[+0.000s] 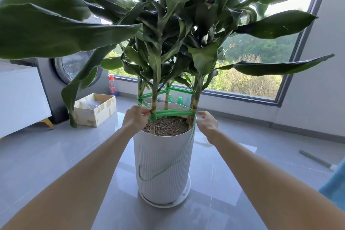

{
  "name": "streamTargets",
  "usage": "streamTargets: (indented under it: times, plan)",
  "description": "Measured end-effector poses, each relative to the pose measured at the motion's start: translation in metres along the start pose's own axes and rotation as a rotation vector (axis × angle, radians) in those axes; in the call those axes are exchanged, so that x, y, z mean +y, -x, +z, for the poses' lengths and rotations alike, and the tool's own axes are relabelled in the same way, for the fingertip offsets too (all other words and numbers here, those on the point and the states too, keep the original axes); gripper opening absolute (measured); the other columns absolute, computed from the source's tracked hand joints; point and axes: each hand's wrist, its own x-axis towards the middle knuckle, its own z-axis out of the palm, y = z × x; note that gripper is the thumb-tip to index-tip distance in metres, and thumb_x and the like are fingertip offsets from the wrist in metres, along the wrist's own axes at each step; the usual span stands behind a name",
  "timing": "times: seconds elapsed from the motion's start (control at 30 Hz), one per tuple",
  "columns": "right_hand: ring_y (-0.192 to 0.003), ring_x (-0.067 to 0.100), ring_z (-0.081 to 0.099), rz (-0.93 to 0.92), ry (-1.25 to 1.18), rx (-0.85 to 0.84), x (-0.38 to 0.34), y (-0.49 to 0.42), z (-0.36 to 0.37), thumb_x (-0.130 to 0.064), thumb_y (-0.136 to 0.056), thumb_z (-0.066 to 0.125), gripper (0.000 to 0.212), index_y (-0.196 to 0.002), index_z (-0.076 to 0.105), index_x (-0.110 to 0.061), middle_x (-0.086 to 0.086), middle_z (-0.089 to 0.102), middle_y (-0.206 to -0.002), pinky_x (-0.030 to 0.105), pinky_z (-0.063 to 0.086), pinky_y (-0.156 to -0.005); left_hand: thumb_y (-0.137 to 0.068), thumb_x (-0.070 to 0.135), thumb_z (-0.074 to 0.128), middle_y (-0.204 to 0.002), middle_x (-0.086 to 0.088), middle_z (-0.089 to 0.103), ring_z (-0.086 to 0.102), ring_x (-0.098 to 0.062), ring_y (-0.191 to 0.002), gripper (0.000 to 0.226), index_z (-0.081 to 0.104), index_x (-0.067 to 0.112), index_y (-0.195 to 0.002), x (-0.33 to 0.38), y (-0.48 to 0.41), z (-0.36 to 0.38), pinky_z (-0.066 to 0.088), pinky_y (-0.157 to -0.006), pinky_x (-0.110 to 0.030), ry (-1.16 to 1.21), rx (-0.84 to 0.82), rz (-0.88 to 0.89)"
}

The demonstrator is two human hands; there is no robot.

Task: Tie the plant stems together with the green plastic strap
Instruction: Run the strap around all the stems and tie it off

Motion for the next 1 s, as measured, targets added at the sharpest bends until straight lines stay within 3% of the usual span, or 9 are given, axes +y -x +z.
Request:
streamTargets:
  times: [0.07,0.17,0.3,0.43,0.5,0.57,0.67,0.8,1.0]
  plan:
    - [-0.106,0.017,0.052,-0.051,-0.120,-0.073,-0.001,-0.002,0.003,-0.003,-0.092,0.047,0.046,-0.136,0.047,-0.017,0.005,0.057,-0.130,0.020,0.043,-0.081,-0.093,0.012,0.057,-0.110,-0.011,0.069,0.054,-0.020,-0.087,0.023,0.069,0.009,-0.112,-0.001,-0.003,0.001,0.041,-0.074,-0.025,0.030,0.005,0.003]
    - [-0.091,0.016,0.055,-0.070,-0.149,-0.092,0.002,-0.010,0.007,0.006,-0.091,0.045,0.046,-0.132,0.048,-0.015,0.007,0.065,-0.117,0.021,0.044,-0.074,-0.091,0.013,0.060,-0.106,-0.011,0.070,0.054,-0.018,-0.084,0.023,0.069,0.009,-0.112,-0.006,-0.005,-0.001,0.041,-0.070,-0.023,0.114,-0.021,-0.010]
    - [-0.090,0.021,0.061,-0.141,-0.083,-0.039,0.006,-0.021,0.008,0.006,-0.091,0.048,0.035,-0.121,0.059,-0.009,0.009,0.067,-0.104,0.032,0.052,-0.084,-0.089,0.015,0.062,-0.103,-0.008,0.070,0.054,-0.016,-0.082,0.023,0.070,0.011,-0.111,-0.013,-0.010,-0.003,0.038,-0.071,-0.023,0.155,-0.066,-0.004]
    - [-0.074,0.020,0.065,-0.258,-0.004,0.026,0.011,-0.032,-0.004,0.003,-0.088,0.059,0.022,-0.102,0.074,-0.007,0.011,0.072,-0.090,0.018,0.054,-0.075,-0.089,0.014,0.062,-0.099,-0.006,0.071,0.056,-0.016,-0.082,0.023,0.069,0.011,-0.111,-0.014,-0.011,-0.007,0.041,-0.072,-0.022,0.223,-0.115,-0.005]
    - [-0.073,0.023,0.067,-0.269,0.022,0.038,0.013,-0.036,-0.010,-0.001,-0.086,0.064,0.016,-0.096,0.076,-0.007,0.012,0.073,-0.084,0.032,0.055,-0.083,-0.089,0.015,0.062,-0.094,-0.002,0.069,0.057,-0.014,-0.083,0.024,0.069,0.012,-0.112,-0.013,-0.010,-0.010,0.042,-0.065,-0.012,0.240,-0.156,-0.002]
    - [-0.074,0.025,0.068,-0.272,0.044,0.062,0.014,-0.039,-0.011,-0.005,-0.085,0.067,0.012,-0.094,0.076,-0.006,0.014,0.073,-0.086,0.036,0.055,-0.082,-0.088,0.016,0.064,-0.092,0.002,0.068,0.059,-0.010,-0.083,0.025,0.068,0.016,-0.113,-0.013,-0.010,-0.012,0.039,-0.057,-0.001,0.252,-0.215,-0.003]
    - [-0.074,0.018,0.062,-0.267,0.049,0.130,0.012,-0.042,-0.008,-0.014,-0.085,0.070,0.015,-0.096,0.076,-0.005,0.010,0.073,-0.090,0.031,0.051,-0.077,-0.085,0.019,0.068,-0.088,0.006,0.068,0.060,-0.011,-0.085,0.025,0.070,0.019,-0.110,-0.013,-0.012,-0.012,0.038,-0.057,-0.002,0.267,-0.241,-0.014]
    - [-0.077,0.017,0.063,-0.164,-0.026,0.220,0.003,-0.048,0.000,-0.023,-0.085,0.069,0.018,-0.091,0.077,-0.008,0.008,0.074,-0.093,0.033,0.052,-0.073,-0.081,0.019,0.073,-0.077,0.011,0.067,0.059,-0.007,-0.075,0.025,0.072,0.016,-0.105,-0.014,-0.013,-0.010,0.038,-0.053,0.001,0.277,-0.201,-0.003]
    - [-0.080,0.018,0.063,0.073,-0.301,0.254,-0.002,-0.056,0.016,-0.028,-0.080,0.076,0.022,-0.096,0.076,-0.013,0.001,0.072,-0.090,0.028,0.054,-0.080,-0.079,0.016,0.074,-0.079,0.013,0.067,0.058,-0.005,-0.067,0.024,0.073,0.013,-0.103,-0.019,-0.017,-0.007,0.040,-0.054,0.001,0.270,-0.180,0.042]
